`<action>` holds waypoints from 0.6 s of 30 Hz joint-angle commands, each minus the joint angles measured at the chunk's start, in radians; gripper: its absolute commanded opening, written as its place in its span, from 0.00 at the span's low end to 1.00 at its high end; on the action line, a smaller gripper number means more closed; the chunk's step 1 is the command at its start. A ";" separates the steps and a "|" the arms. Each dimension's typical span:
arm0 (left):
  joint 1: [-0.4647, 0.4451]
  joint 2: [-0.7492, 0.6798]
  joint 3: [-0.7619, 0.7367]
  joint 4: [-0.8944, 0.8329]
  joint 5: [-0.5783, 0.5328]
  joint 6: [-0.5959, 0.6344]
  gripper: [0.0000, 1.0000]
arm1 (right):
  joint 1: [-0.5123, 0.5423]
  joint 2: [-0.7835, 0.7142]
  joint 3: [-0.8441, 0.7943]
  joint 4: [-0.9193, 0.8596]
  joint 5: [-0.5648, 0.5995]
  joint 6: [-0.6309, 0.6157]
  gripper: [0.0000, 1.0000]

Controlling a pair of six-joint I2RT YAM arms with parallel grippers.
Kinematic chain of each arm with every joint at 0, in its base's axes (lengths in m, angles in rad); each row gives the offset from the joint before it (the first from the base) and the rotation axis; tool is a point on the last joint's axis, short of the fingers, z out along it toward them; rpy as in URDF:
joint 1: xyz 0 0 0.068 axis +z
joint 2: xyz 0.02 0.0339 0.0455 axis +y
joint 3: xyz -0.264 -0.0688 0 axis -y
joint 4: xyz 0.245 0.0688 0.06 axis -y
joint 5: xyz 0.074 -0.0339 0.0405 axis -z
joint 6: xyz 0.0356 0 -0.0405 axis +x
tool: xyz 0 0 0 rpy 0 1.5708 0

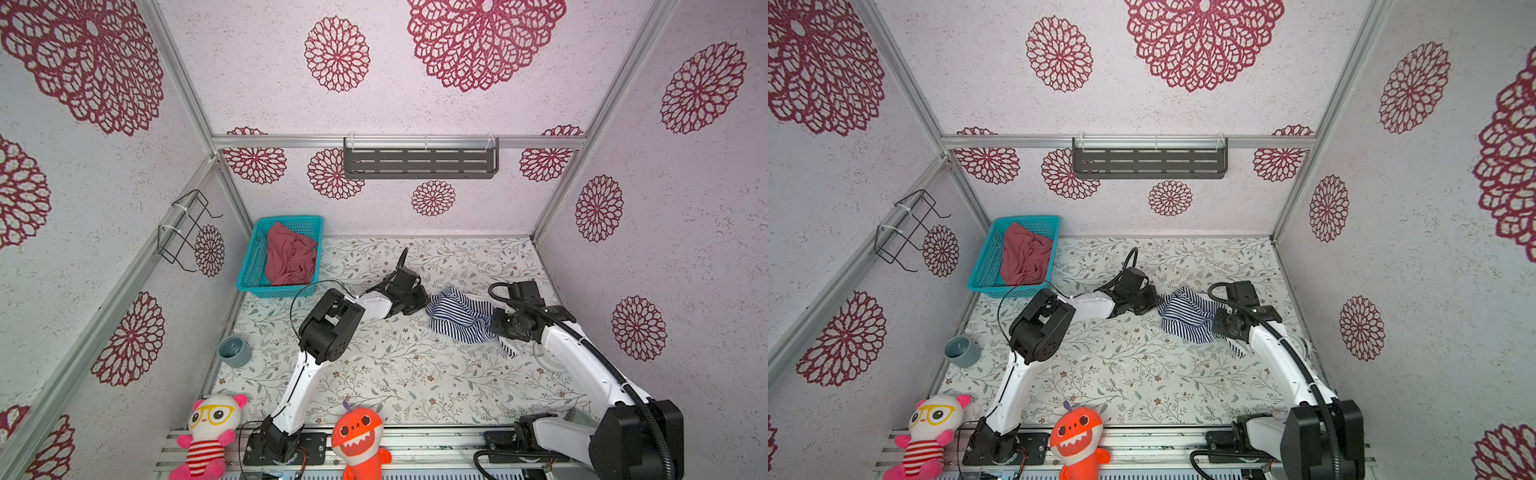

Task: Fold and stack the tank tops
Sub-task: 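Lift and shake the tank top with both grippers, then lay it down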

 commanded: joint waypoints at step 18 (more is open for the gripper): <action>0.198 -0.587 0.357 -0.515 -0.251 0.662 0.00 | 0.004 0.158 0.694 -0.176 0.043 -0.311 0.02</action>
